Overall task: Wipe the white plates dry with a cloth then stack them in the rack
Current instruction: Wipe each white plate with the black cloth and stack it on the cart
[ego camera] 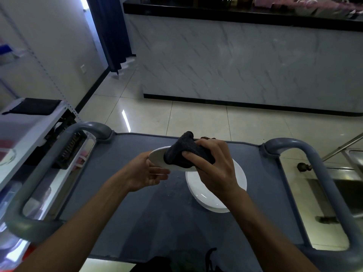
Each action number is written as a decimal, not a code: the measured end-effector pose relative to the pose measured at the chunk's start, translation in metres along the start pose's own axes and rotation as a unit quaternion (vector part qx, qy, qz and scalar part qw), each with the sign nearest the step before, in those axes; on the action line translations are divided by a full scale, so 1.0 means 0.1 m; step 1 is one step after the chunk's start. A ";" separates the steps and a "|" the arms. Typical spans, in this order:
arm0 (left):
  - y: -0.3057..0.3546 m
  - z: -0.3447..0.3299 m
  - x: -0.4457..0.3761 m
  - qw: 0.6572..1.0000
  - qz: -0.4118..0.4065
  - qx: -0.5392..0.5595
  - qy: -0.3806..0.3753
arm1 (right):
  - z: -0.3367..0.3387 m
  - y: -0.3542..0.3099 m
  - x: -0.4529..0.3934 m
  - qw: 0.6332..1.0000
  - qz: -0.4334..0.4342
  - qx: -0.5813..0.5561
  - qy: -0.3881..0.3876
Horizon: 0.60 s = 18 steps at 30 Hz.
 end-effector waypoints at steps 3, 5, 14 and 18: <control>0.00 0.01 0.01 1.000 -0.002 0.011 -0.001 | -0.01 0.00 0.03 1.000 0.004 -0.002 0.002; 0.01 0.00 0.01 0.998 -0.014 0.054 0.010 | -0.02 0.00 0.05 1.000 0.003 -0.004 0.006; 0.12 -0.05 0.00 0.963 -0.072 0.260 0.021 | -0.06 0.03 0.17 0.999 0.027 -0.019 -0.023; 0.15 0.03 -0.06 0.953 -0.077 0.288 0.060 | -0.04 0.05 0.24 0.998 0.026 -0.031 -0.054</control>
Point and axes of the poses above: each hand's wrist, its own x-axis away from the middle knuckle, its own z-axis out of the back of the hand, y = z × x, the point moved 4 cm from there along -x, towards the middle knuckle, and after that the axes turned 12 degrees about -x, right-handed, at the moved point
